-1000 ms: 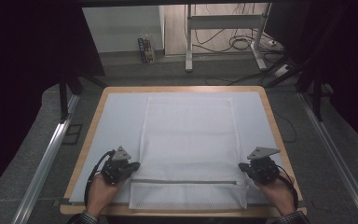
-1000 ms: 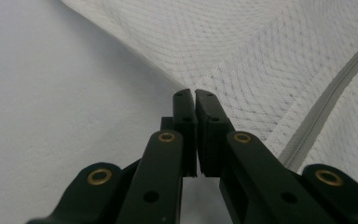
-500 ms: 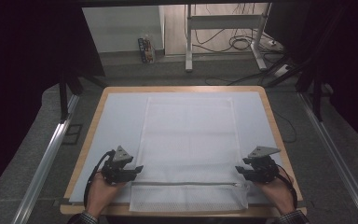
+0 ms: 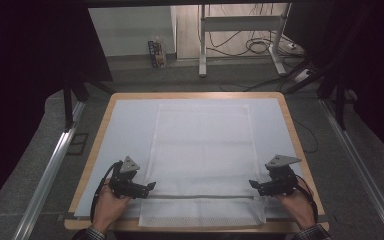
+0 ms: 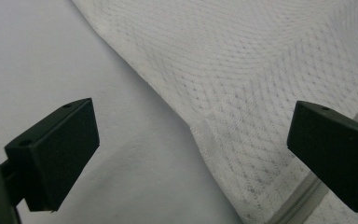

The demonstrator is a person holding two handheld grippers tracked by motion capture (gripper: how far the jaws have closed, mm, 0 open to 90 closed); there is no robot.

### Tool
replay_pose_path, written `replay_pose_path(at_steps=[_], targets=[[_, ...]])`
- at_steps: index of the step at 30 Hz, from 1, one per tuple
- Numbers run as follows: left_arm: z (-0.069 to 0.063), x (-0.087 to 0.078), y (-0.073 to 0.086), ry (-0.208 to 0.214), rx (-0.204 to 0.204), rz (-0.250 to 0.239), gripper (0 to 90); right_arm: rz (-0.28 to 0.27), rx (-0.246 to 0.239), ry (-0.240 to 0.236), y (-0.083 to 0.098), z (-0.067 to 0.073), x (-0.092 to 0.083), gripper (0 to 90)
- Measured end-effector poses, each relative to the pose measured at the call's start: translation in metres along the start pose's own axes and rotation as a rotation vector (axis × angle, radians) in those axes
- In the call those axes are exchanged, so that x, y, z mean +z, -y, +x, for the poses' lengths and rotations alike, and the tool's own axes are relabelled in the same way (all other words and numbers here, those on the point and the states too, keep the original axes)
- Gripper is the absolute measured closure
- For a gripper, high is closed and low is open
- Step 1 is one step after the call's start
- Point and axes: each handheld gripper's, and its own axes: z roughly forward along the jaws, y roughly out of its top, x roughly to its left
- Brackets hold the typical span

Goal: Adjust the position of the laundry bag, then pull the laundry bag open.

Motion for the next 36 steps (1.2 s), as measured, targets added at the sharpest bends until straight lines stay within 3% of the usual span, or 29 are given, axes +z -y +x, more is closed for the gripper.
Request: replay_pose_path(at_steps=[10,15,18,20,27,28,36], targets=[[0.006,0.000,0.003,-0.011,-0.009,-0.042,0.0,-0.020,-0.001,-0.024,0.000,0.000,0.000,7.2],[0.006,-0.001,0.004,-0.008,0.001,-0.053,0.0,-0.023,0.004,-0.039,-0.001,0.002,-0.001,3.6],[0.004,0.000,0.004,-0.020,0.025,-0.046,0.0,-0.019,0.002,-0.012,-0.001,0.005,-0.001,0.0],[0.003,0.000,0.003,-0.024,0.034,-0.050,0.0,-0.024,0.011,-0.021,0.000,0.005,-0.002,0.0],[0.001,0.001,0.004,-0.036,0.049,-0.044,0.0,-0.011,0.045,-0.051,0.007,0.009,-0.012,0.0],[0.000,0.002,0.003,-0.040,0.062,-0.043,0.0,0.020,0.053,-0.057,0.010,0.011,-0.014,0.0],[-0.001,0.003,0.003,-0.044,0.076,-0.036,0.0,0.046,0.059,-0.077,0.020,0.022,-0.025,0.3]])
